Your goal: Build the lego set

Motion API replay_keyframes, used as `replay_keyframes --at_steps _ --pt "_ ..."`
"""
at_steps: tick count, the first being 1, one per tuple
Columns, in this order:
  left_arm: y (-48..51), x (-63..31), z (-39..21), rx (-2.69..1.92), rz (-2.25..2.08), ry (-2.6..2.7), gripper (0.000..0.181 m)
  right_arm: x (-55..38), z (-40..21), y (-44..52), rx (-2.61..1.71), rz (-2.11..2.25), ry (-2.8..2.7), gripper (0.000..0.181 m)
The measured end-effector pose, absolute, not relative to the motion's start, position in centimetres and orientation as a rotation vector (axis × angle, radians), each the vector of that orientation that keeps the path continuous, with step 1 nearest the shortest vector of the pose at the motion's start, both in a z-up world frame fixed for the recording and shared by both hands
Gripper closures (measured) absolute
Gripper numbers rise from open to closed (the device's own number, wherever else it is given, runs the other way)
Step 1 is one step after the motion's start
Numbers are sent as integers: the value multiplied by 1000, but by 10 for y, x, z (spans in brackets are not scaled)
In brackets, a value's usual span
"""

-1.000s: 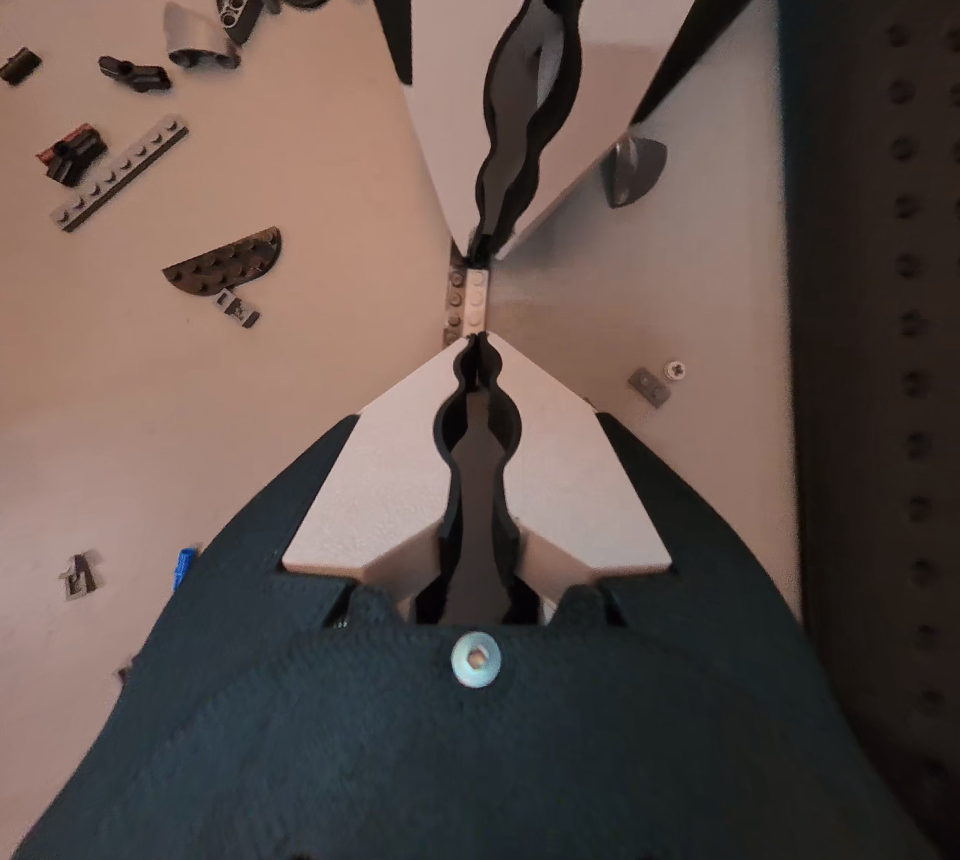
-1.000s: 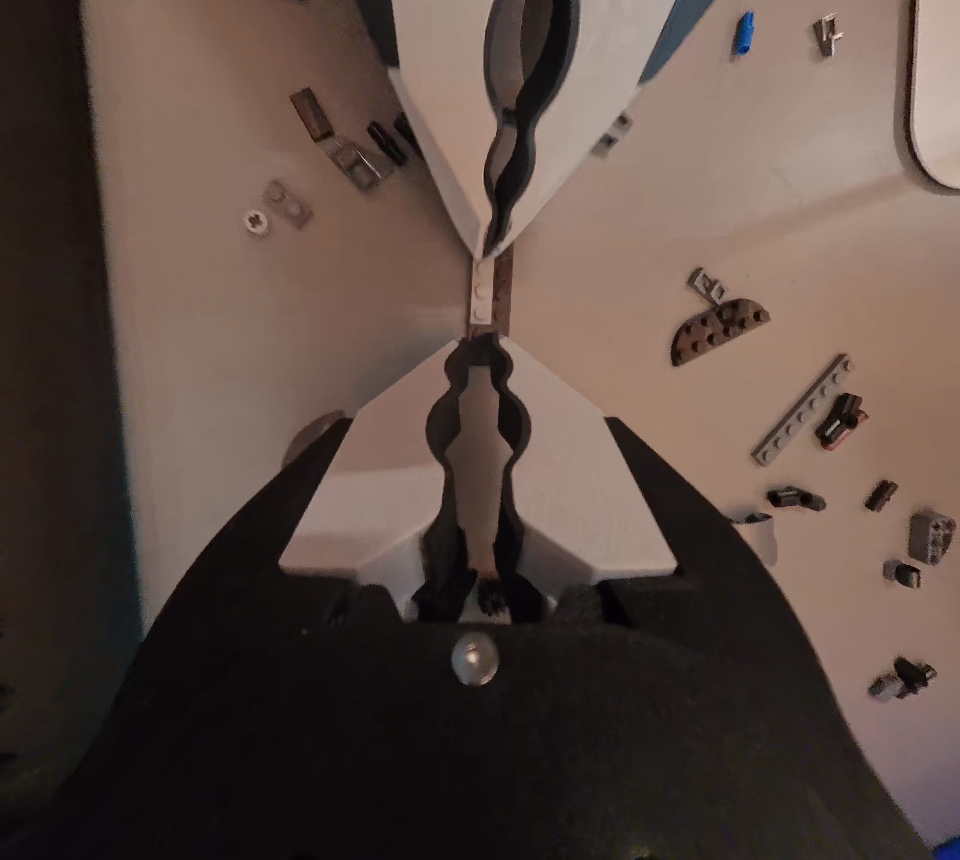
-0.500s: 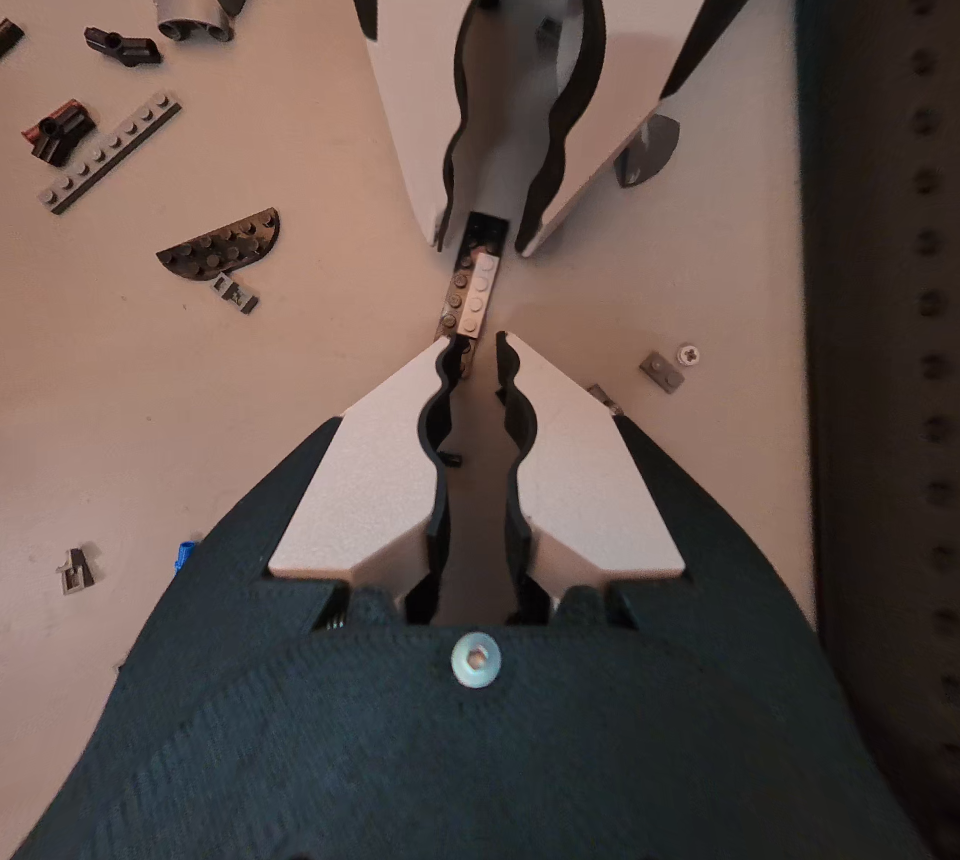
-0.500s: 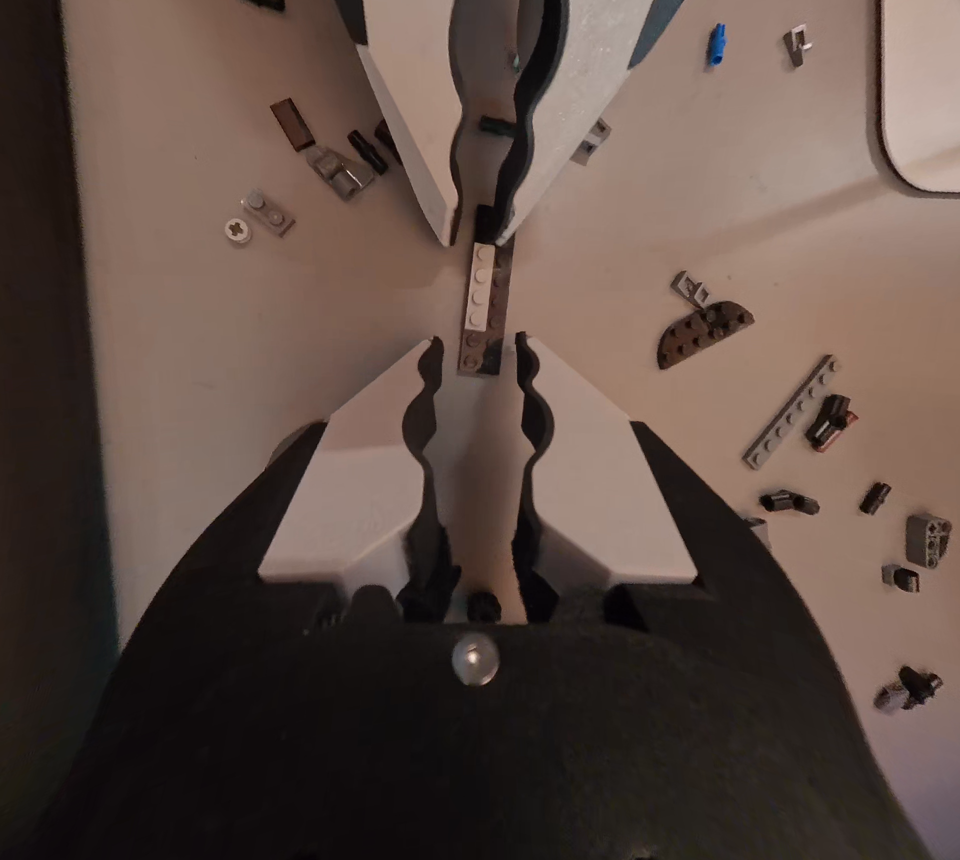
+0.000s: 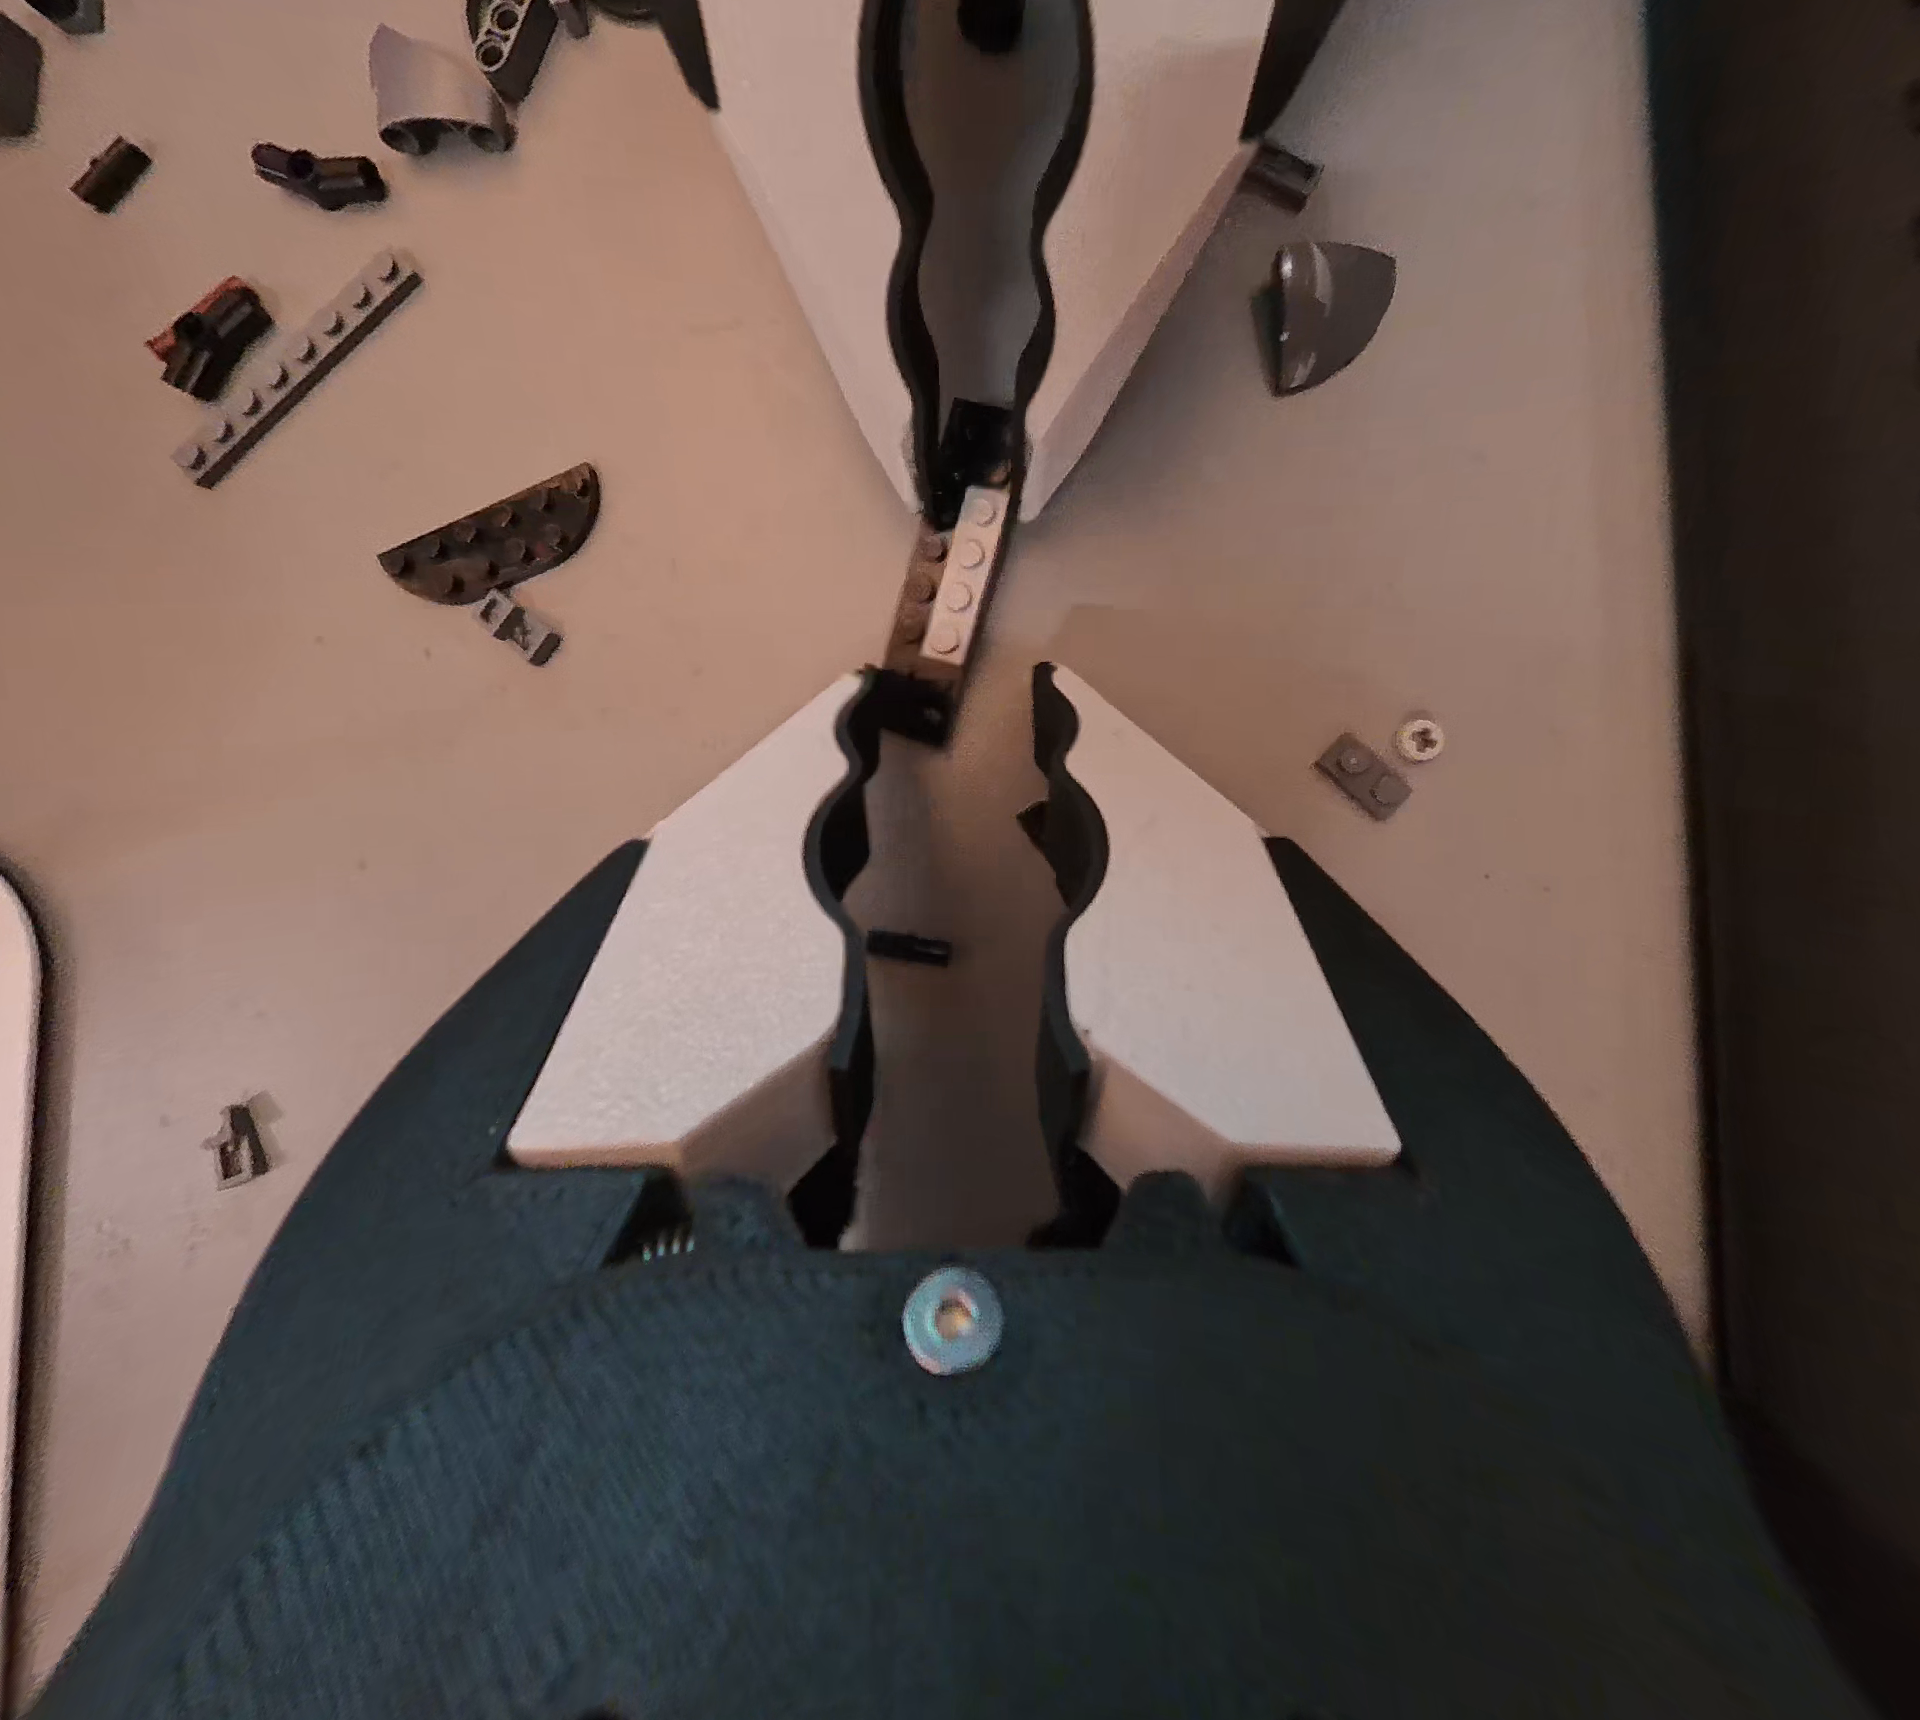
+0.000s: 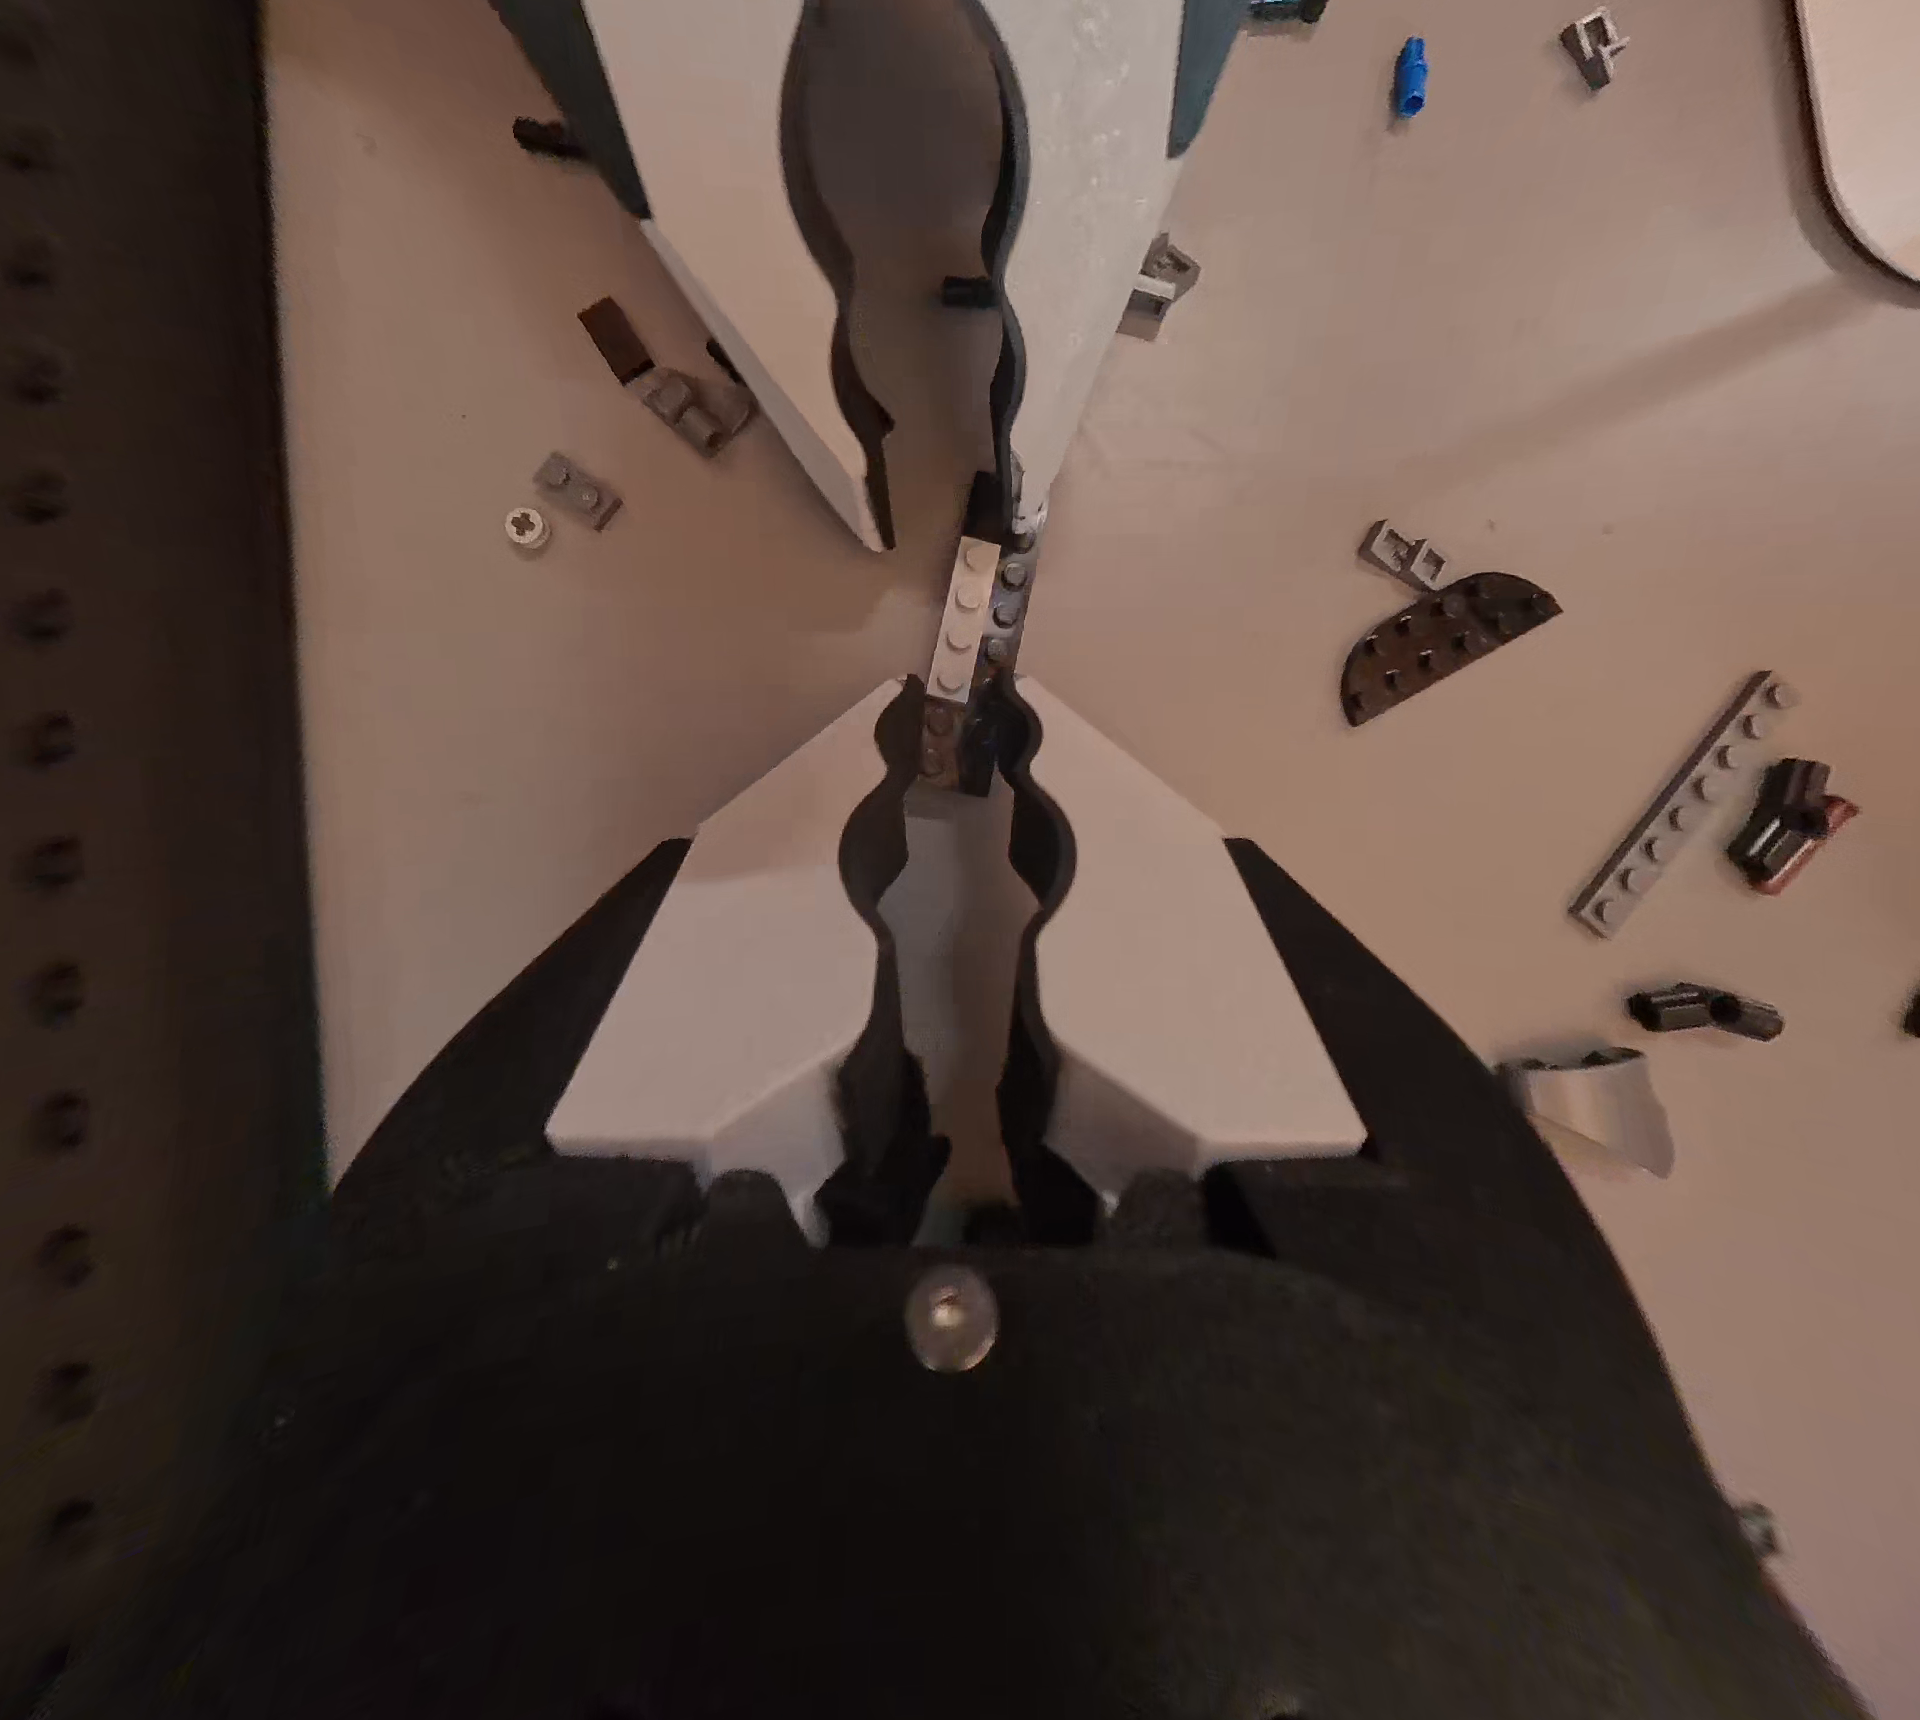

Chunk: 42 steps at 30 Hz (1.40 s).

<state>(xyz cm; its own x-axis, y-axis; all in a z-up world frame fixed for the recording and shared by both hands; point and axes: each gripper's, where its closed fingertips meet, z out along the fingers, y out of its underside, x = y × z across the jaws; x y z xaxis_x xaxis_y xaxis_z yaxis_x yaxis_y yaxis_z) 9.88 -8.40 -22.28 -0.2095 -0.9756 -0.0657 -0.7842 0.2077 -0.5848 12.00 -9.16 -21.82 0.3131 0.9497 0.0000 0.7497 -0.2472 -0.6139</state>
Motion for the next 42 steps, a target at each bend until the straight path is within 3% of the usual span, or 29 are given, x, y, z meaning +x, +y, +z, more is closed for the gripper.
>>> replay_keyframes --at_steps 4,14,21,32,36,42 --pt "-75 101 -223 -1603 -525 2043 144 122 -215 -94 -2090 613 -1460 176" --pt "-83 105 -226 -1517 -496 2099 167 124 -217 -93 -2110 637 -1447 176" --pt "-79 106 -226 -1522 -476 2084 168 124 -212 -89 -2100 660 -1398 176" --pt "-76 106 -226 -1624 -601 2031 169 131 -220 -88 -2017 399 -1547 155" --pt "-78 106 -226 -1654 -651 2019 169 132 -221 -84 -1987 314 -1571 172" --pt "-79 106 -226 -1663 -677 2013 169 132 -221 -85 -1998 360 -1552 174"
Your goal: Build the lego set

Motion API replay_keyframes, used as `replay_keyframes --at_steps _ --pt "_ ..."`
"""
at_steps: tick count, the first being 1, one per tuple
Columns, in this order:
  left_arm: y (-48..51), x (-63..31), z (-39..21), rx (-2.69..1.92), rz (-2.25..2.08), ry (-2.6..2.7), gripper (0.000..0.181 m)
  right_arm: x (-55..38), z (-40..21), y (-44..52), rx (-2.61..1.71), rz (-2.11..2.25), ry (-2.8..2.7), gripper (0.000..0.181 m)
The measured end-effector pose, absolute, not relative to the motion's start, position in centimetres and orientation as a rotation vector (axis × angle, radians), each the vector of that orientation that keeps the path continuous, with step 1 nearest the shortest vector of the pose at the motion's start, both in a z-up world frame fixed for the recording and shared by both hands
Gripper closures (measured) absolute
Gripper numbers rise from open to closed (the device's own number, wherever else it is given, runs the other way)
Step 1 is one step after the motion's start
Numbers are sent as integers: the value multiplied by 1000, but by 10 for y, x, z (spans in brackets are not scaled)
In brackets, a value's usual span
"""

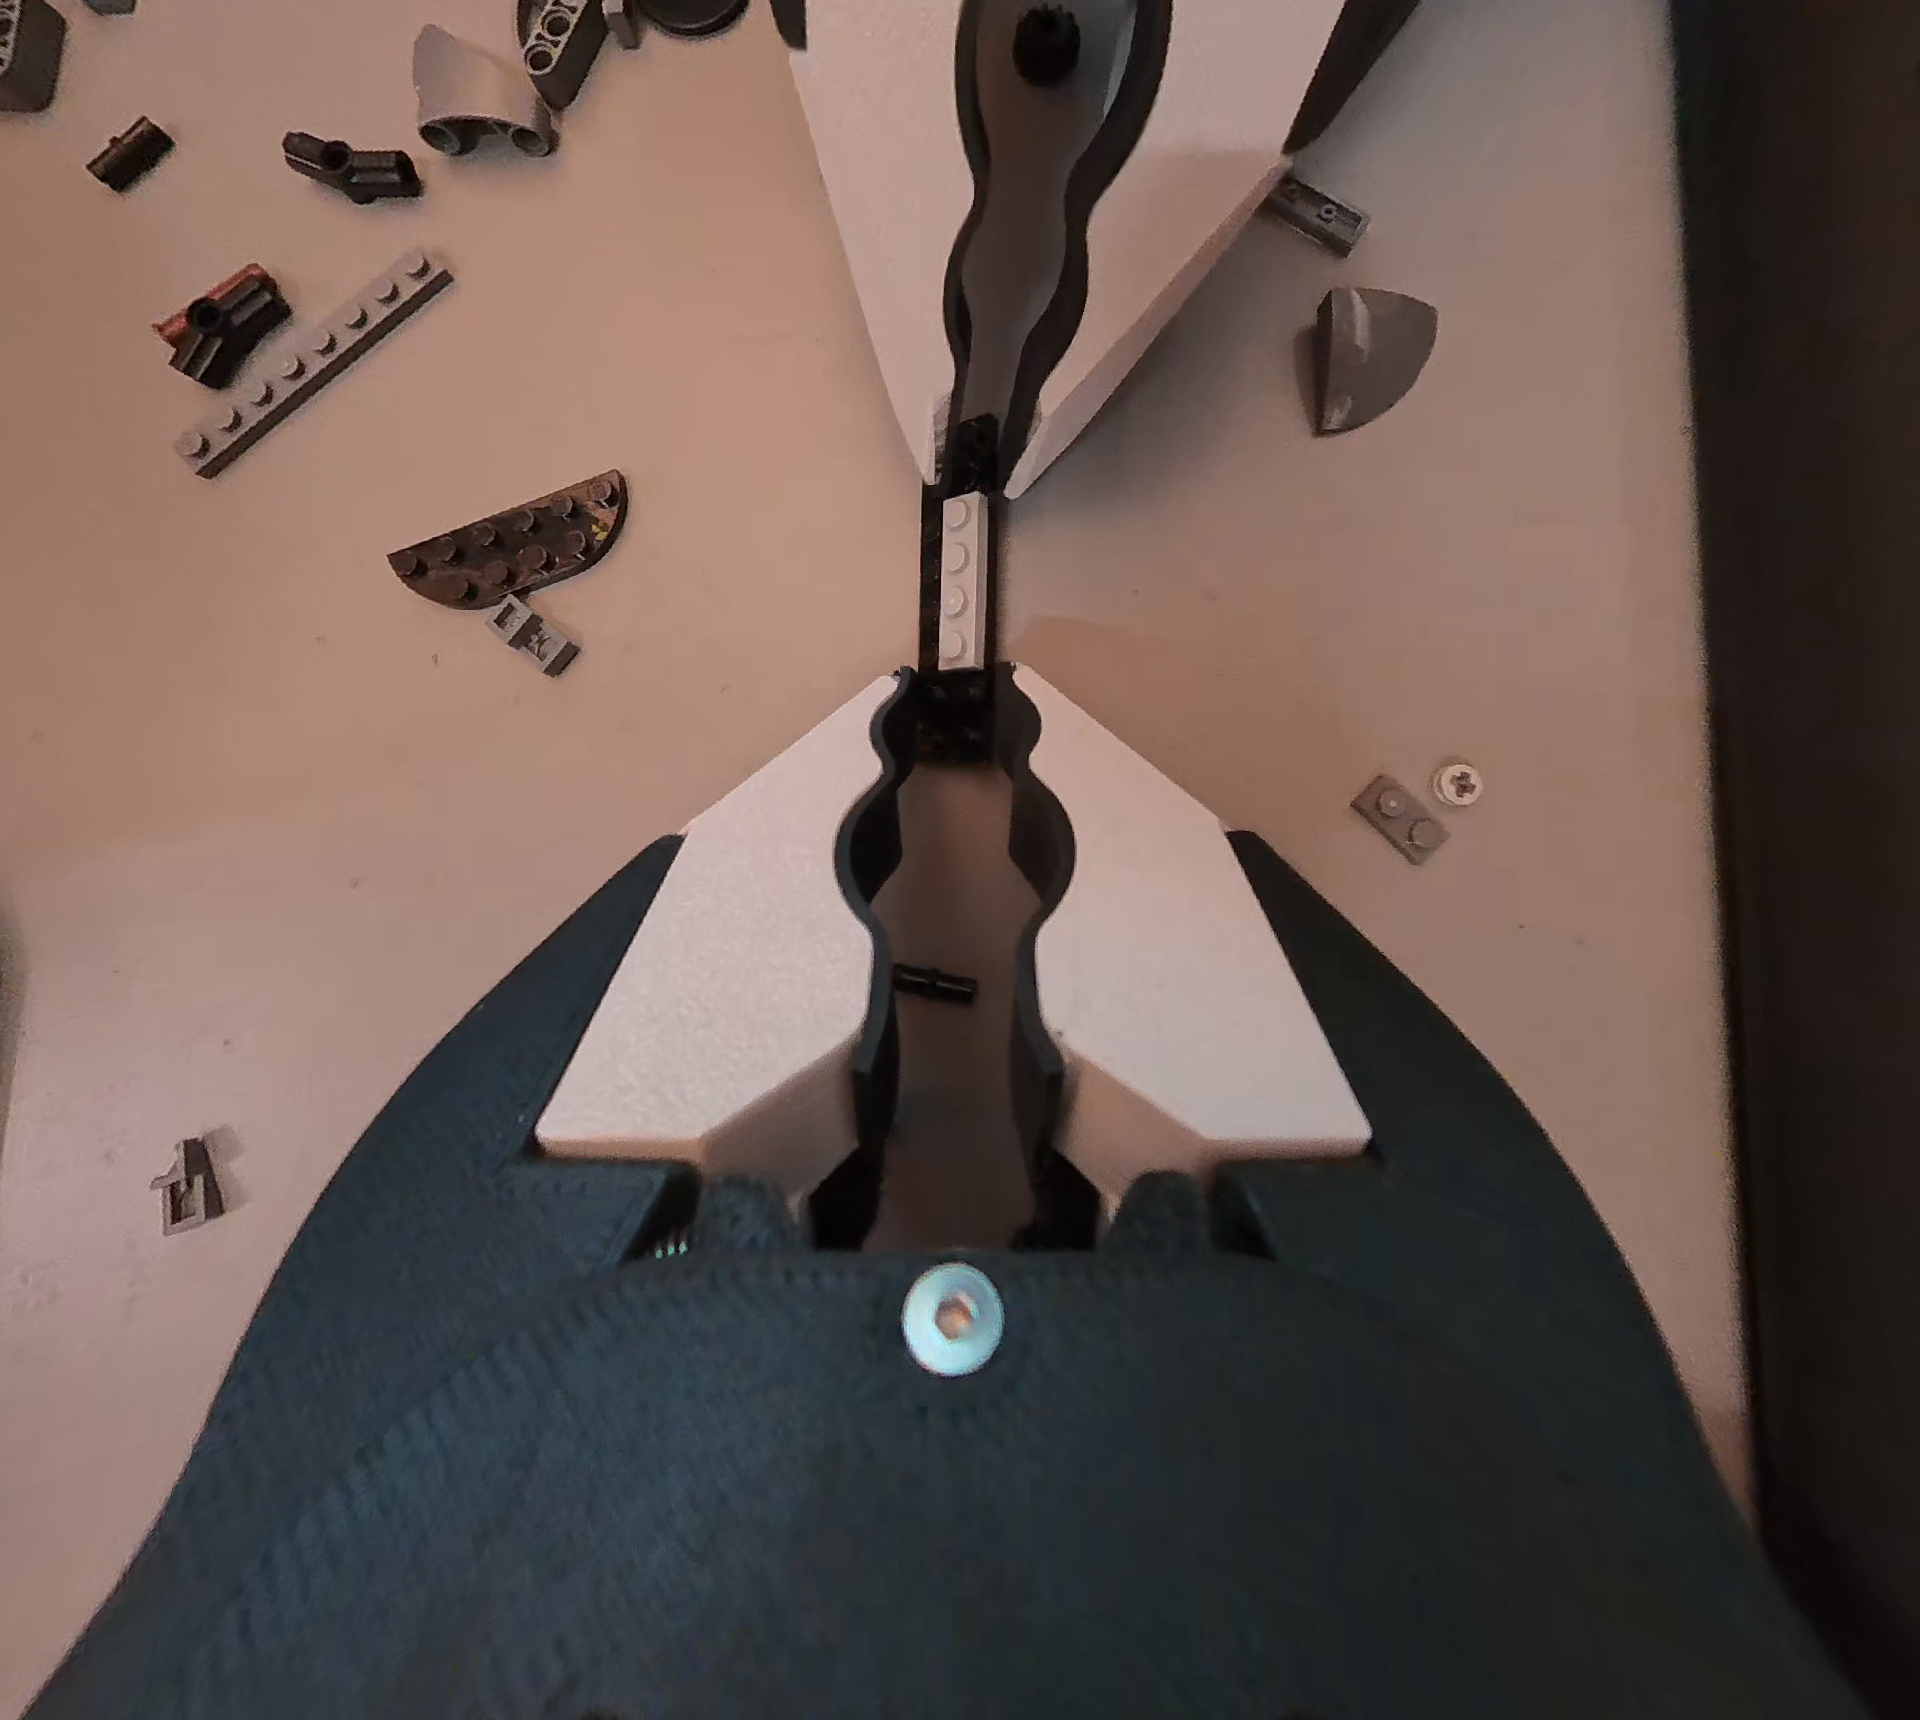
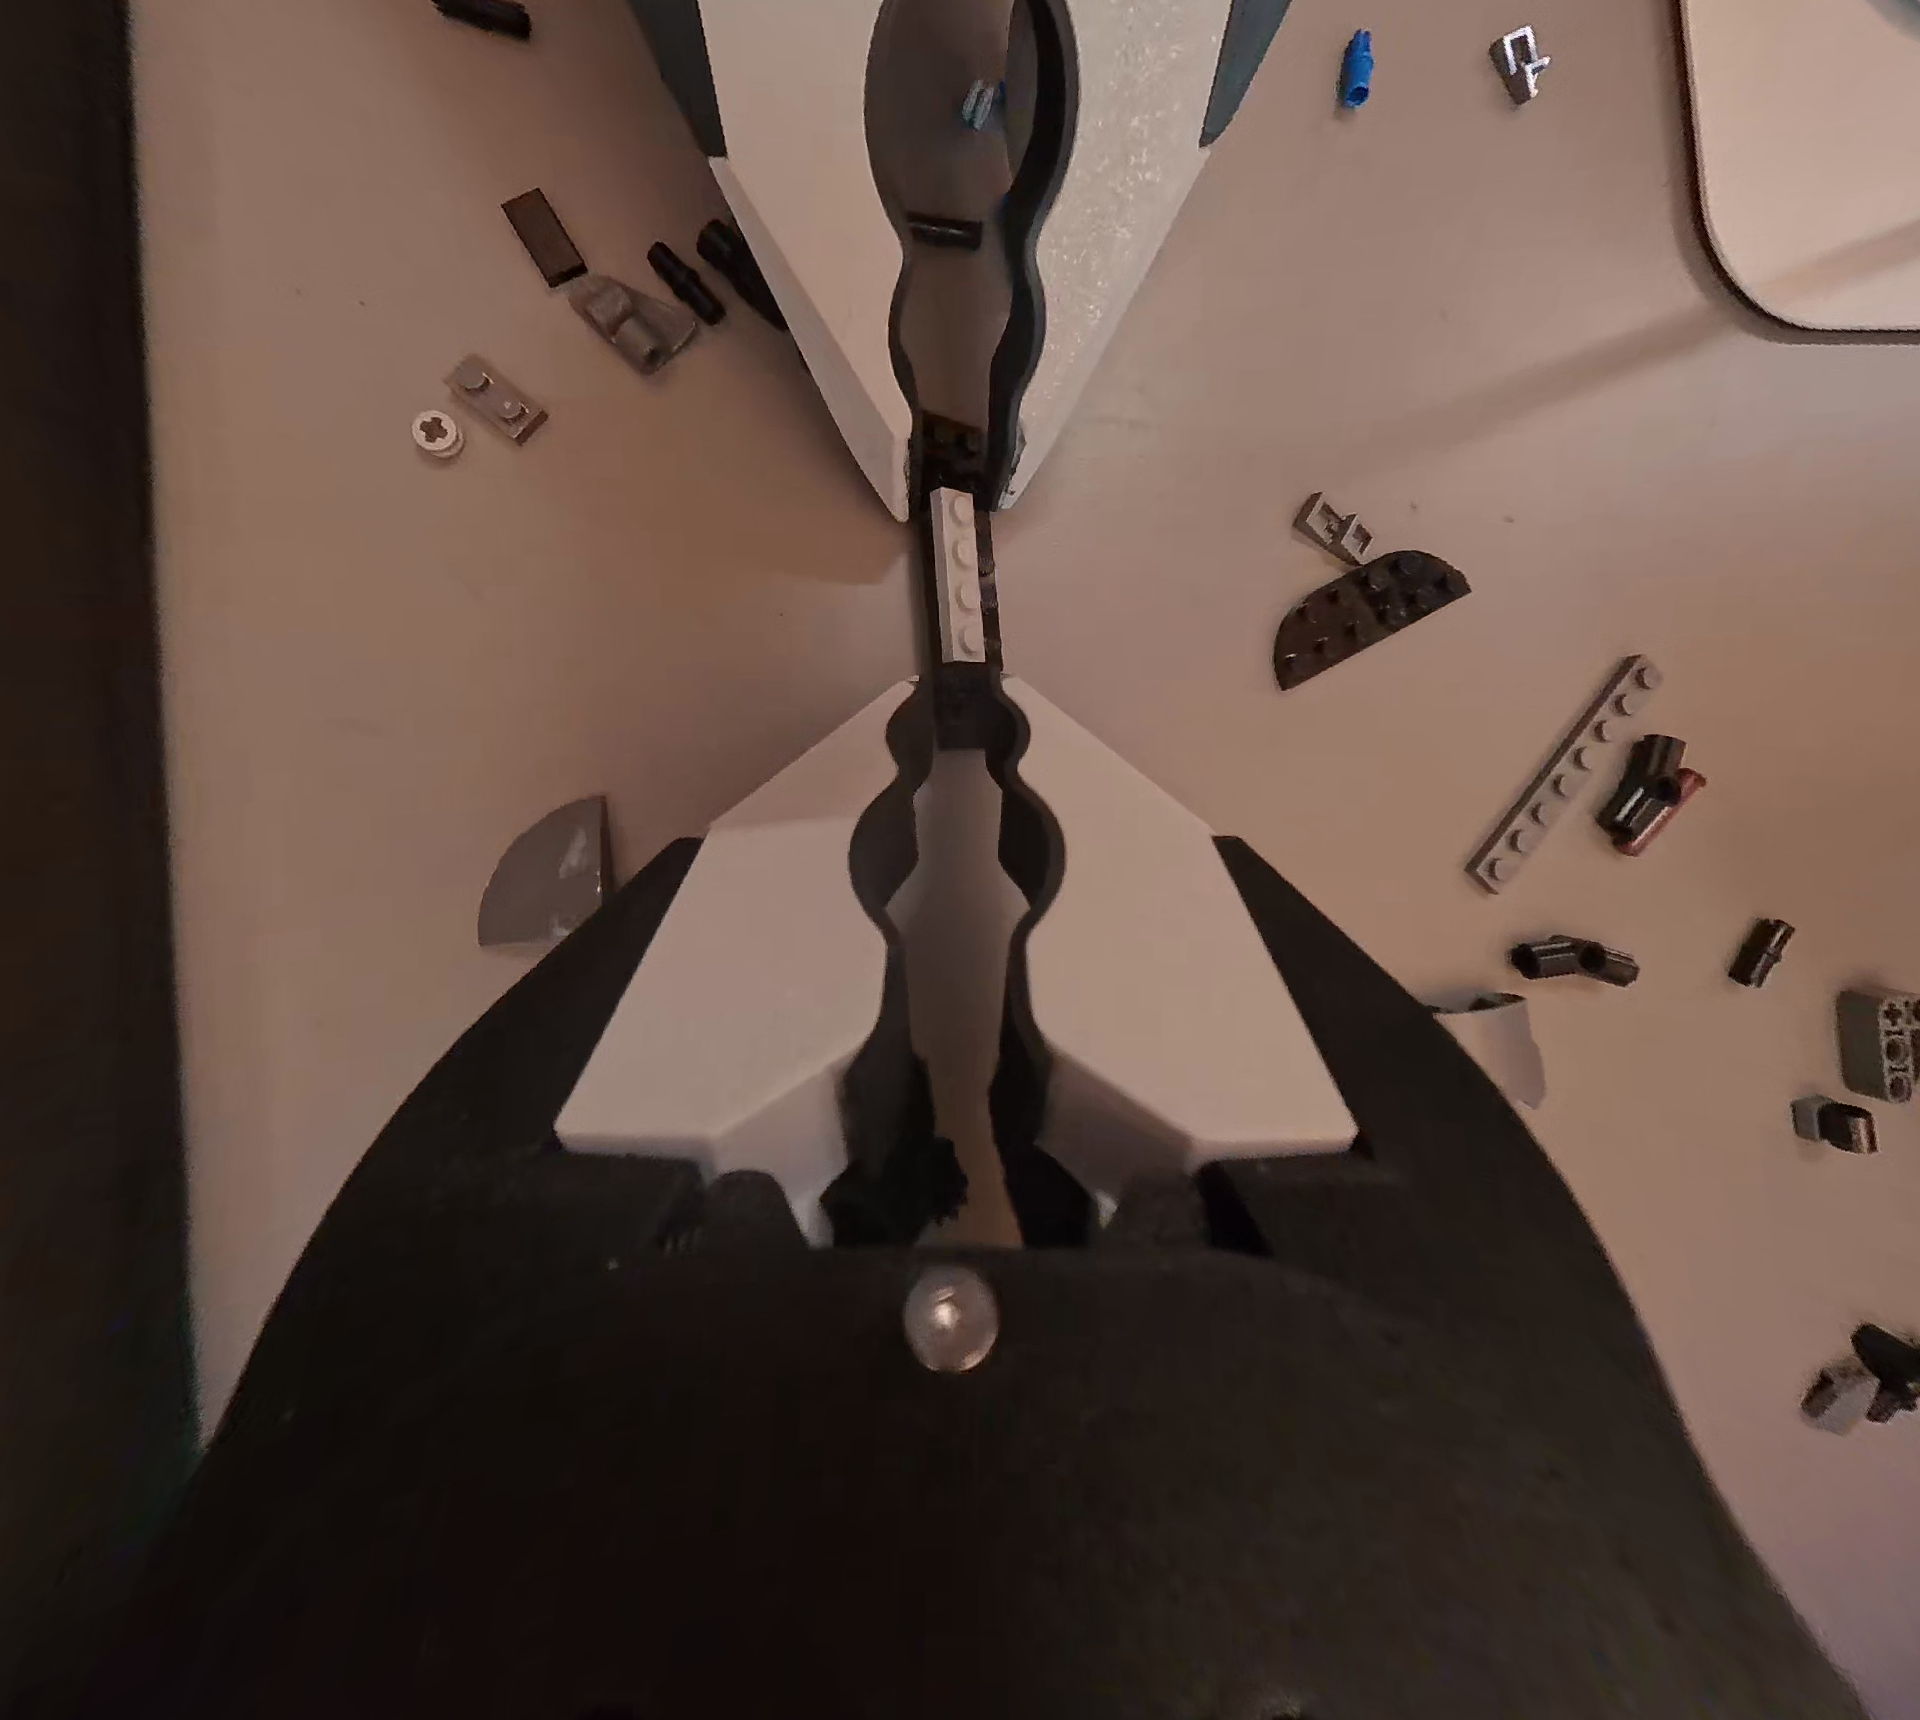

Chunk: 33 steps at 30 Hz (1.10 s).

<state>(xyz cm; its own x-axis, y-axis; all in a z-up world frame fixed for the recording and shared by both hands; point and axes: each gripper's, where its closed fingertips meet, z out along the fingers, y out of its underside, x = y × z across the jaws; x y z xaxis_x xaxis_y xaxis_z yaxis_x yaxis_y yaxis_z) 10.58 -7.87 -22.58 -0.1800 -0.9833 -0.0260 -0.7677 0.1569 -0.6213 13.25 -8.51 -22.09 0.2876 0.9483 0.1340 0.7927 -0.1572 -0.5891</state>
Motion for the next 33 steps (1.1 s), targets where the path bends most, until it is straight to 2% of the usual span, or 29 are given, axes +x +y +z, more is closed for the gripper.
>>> replay_keyframes --at_steps 15,24,33 --pt "-76 108 -224 -1615 -613 2016 170 135 -219 -84 -2026 421 -1508 176" --pt "-78 110 -217 -1658 -742 1967 171 135 -217 -87 -2099 627 -1414 176" --pt "-77 110 -219 -1656 -735 1967 171 135 -217 -87 -2093 616 -1424 176"
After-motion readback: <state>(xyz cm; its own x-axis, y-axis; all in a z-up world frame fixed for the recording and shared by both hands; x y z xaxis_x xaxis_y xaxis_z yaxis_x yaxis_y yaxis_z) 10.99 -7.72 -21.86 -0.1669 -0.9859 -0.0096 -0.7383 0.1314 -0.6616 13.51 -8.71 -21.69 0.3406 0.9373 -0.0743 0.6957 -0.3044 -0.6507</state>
